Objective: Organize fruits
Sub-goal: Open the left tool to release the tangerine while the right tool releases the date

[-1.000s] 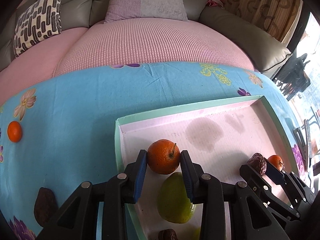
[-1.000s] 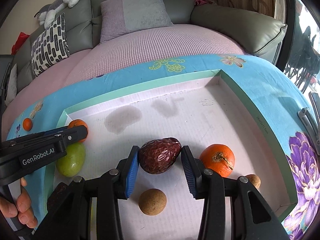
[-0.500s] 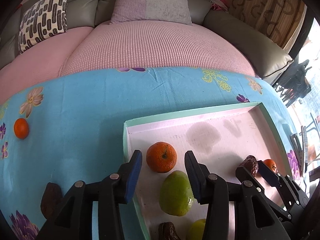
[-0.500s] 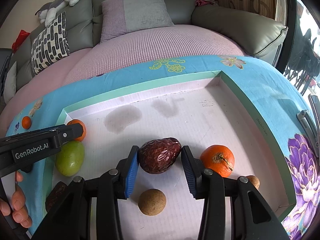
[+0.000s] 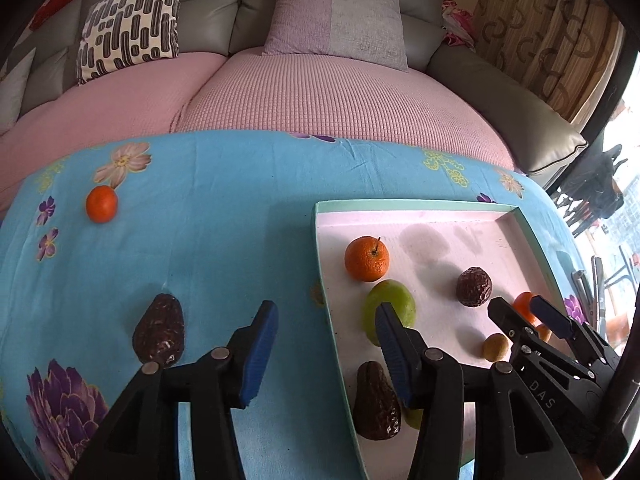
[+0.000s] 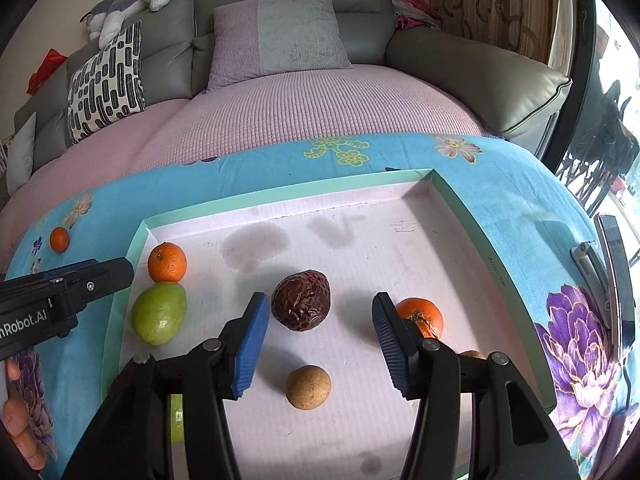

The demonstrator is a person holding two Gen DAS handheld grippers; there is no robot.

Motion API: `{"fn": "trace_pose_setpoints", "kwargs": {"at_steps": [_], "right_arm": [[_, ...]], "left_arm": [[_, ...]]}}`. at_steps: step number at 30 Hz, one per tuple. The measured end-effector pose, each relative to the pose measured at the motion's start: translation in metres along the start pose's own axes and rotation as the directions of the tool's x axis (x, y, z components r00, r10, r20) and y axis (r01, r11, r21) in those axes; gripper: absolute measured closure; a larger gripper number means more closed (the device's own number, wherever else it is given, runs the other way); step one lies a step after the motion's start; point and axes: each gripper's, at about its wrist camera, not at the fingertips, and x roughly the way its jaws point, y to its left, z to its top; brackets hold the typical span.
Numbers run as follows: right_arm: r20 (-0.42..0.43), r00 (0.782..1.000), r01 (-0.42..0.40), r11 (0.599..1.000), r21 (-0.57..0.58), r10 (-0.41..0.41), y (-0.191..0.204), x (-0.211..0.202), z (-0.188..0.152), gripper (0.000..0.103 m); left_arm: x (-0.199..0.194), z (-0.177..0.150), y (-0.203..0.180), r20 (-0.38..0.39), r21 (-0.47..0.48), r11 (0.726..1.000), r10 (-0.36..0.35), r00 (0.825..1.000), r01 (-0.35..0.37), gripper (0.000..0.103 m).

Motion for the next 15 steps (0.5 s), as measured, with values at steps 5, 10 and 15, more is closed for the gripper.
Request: {"fn": "trace_pose_setpoints", "kwargs": {"at_steps": [5,10,15], "right_arm": [[-0.026,1.0,0.016,1.0,0.001,-0.016,0.001,0.0,-0.001,0.037],[-0.024,0.999,-0.032,0.999,0.032,0.033,0.002,-0.002,-0.001,0.023],[-0.022,1.0,-0.001,1.0,-0.004,0.001,0.011,-0.002,-0.002,0.023]], "left_arm": [[-0.001,-0.009,0.027,0.005,-0.039,0.996,0.084,0.996,-0.083,0.029],[0.0,-0.014,0.047,0.008,-0.081,0.989,0.121,0.993,-0.12,0.014],[0.001,-0.016,0.055,0.007,-0.099,0.987,0.13,0.991,-0.129,0.011]]}}
